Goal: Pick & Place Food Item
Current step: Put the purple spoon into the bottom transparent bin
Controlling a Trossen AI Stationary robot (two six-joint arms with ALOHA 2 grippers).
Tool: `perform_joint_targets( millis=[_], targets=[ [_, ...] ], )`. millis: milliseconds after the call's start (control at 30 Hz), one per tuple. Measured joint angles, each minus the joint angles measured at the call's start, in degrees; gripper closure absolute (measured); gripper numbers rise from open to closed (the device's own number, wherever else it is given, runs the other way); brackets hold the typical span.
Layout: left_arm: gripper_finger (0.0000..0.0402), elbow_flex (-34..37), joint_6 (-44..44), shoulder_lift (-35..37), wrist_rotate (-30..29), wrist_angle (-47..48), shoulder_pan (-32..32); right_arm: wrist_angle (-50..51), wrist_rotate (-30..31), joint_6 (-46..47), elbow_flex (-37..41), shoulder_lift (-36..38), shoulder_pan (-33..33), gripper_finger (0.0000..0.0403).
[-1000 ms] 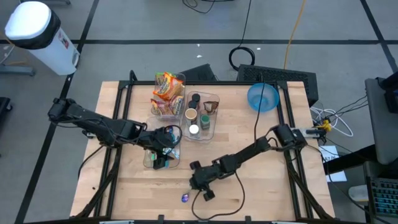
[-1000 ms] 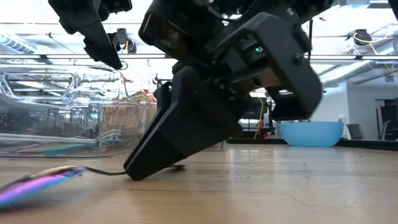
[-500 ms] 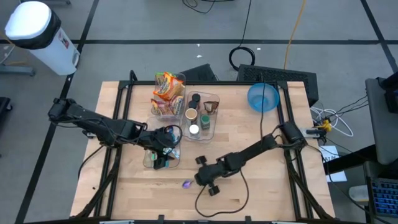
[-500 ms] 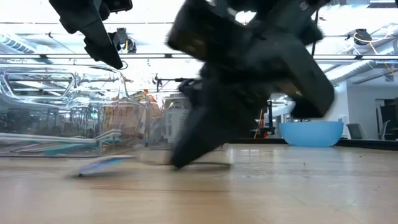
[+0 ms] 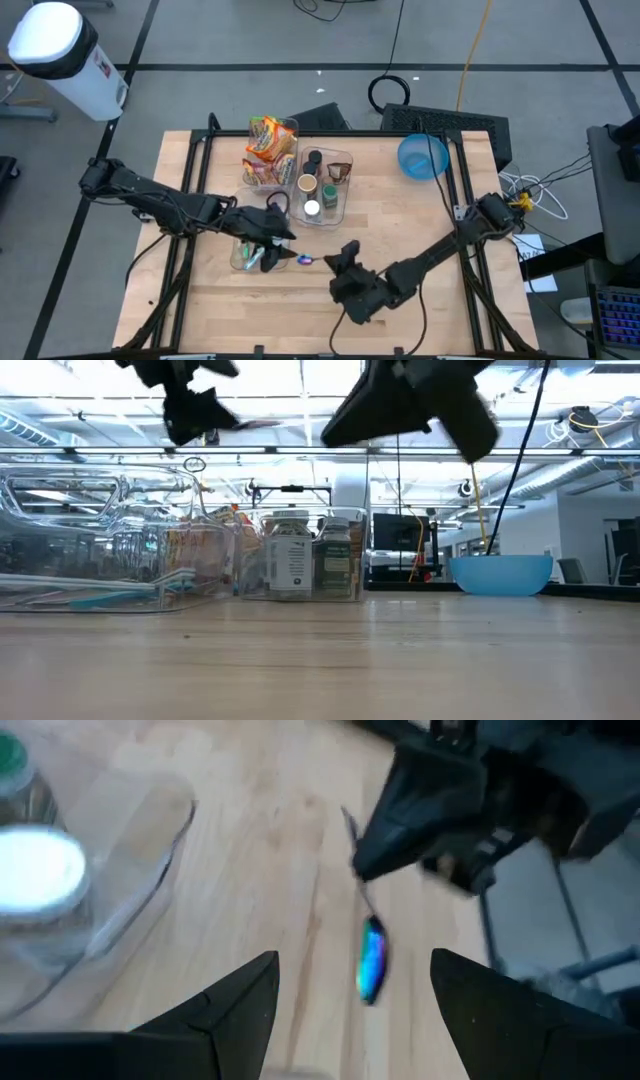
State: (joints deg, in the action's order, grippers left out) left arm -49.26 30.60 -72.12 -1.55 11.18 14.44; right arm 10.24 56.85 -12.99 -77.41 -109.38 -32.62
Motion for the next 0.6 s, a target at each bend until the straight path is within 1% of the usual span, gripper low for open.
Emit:
perform_joint_targets(
  millis=[67, 100, 167, 233, 367, 433, 500, 600],
  targets=[
    [0.0133, 0.0, 0.4, -0.5, -0.3, -2.1, 0.0, -1.5, 6.7, -2.1, 0.1, -0.2, -0.8, 0.0402],
    [0.0133, 0.0, 0.7, -0.6, -0.5, -2.8, 0.0, -2.4, 8.7, -3.0, 0.1, -0.2, -0.9, 0.0402],
    [0.0133, 0.0, 1.4, -0.9, -0.5, -4.8, 0.0, -3.7, 10.8, -3.8, 0.0, 0.0, -0.9, 0.0402],
    [0.0133, 0.0, 2.0, -1.5, -0.5, -7.3, 0.0, -4.9, 11.2, -4.4, 0.0, 0.0, -0.8, 0.0402],
    [0.0133, 0.0, 3.0, -2.9, -0.1, -9.2, 0.0, -6.6, 12.5, -5.7, 0.0, 0.0, -0.8, 0.0403],
    [0.0133, 0.0, 3.2, -3.0, 0.1, -8.7, 0.2, -6.8, 13.2, -5.6, 0.0, 0.0, -0.5, 0.0402],
    [0.0133, 0.0, 3.8, -3.9, 0.8, -9.7, 0.3, -6.8, 15.1, -5.5, 0.0, -0.1, -0.4, 0.04],
    [0.0136, 0.1, 4.3, -4.5, 1.9, -9.6, 0.3, -7.3, 15.3, -5.9, 0.0, 0.0, -0.3, 0.04]
  ],
)
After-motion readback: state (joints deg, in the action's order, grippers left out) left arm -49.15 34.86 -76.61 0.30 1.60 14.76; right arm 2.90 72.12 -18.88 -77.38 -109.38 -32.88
